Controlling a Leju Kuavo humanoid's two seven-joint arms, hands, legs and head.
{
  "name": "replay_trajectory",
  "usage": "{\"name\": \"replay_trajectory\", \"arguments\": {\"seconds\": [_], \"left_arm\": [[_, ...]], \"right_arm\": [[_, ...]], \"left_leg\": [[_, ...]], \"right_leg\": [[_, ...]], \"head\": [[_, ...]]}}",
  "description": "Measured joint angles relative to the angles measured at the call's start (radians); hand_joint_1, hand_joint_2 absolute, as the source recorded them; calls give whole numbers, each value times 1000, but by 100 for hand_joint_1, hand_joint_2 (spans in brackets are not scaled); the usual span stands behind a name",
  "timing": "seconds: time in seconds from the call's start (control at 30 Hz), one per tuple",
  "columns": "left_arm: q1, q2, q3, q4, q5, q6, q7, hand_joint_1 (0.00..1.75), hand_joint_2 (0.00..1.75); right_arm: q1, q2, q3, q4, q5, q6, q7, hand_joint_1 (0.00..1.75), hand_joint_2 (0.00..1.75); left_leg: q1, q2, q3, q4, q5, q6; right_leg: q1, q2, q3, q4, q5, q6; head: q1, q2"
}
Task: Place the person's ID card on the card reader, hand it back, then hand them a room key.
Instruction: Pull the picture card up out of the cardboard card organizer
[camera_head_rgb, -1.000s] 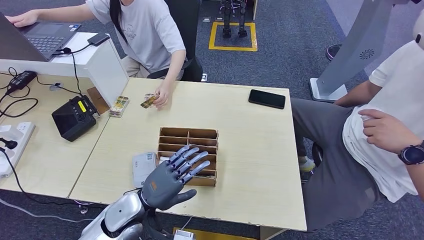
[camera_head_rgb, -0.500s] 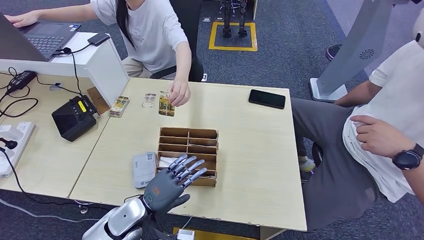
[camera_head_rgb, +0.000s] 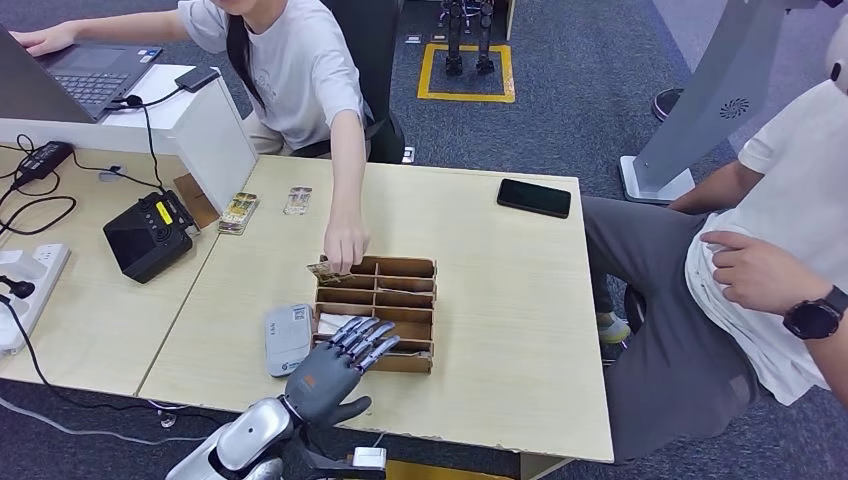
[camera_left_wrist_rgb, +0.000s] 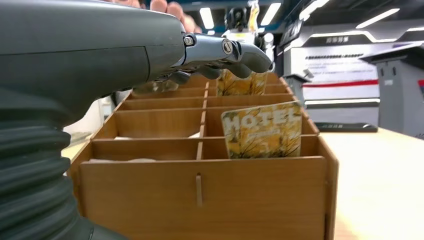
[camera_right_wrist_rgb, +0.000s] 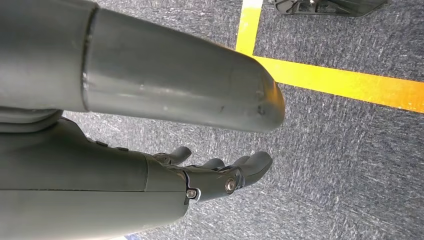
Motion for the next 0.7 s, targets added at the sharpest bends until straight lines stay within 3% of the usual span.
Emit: {"name": "replay_trajectory", "arguments": {"seconds": [0.7], "left_arm": [[9, 1, 18, -22, 149, -125, -56, 0, 175]], "right_arm": [[0, 0, -10, 0, 4, 1, -2, 0, 0]], "left_leg": [[0, 0, 0, 0, 0, 0]], "right_leg": [[0, 0, 0, 0, 0, 0]], "head": [[0, 0]]}}
